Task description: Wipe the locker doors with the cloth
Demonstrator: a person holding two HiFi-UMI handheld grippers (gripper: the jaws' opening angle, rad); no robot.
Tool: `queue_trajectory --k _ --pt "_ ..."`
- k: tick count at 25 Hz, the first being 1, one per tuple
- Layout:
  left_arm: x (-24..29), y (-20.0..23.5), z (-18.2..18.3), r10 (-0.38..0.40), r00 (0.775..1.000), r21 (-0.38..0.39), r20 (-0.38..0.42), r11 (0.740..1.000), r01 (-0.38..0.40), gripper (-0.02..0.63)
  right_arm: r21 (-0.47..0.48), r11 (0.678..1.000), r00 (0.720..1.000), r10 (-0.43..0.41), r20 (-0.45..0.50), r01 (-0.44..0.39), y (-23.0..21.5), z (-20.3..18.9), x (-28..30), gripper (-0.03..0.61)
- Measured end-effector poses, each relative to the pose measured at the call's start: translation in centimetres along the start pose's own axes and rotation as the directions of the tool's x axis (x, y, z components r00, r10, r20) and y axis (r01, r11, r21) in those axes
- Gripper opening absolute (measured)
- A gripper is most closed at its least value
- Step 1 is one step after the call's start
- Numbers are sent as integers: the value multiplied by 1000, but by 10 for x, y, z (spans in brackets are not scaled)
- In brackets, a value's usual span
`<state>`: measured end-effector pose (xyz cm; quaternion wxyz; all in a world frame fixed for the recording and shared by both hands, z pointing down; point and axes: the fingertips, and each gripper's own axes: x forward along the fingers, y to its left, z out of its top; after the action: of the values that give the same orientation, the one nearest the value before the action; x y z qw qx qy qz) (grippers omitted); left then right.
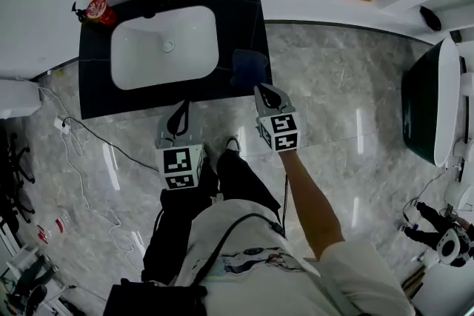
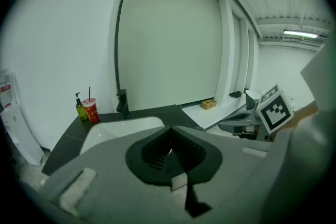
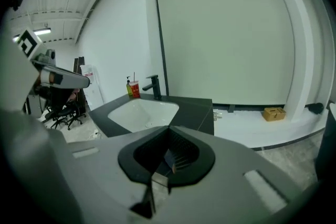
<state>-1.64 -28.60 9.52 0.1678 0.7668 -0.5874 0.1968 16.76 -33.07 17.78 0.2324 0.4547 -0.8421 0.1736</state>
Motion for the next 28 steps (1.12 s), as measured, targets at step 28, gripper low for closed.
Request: queue_trajectory --k 28 --pt "15 -27 -68 -8 986 14 -169 1000 11 2 90 996 948 25 -318 4 -54 -91 119 80"
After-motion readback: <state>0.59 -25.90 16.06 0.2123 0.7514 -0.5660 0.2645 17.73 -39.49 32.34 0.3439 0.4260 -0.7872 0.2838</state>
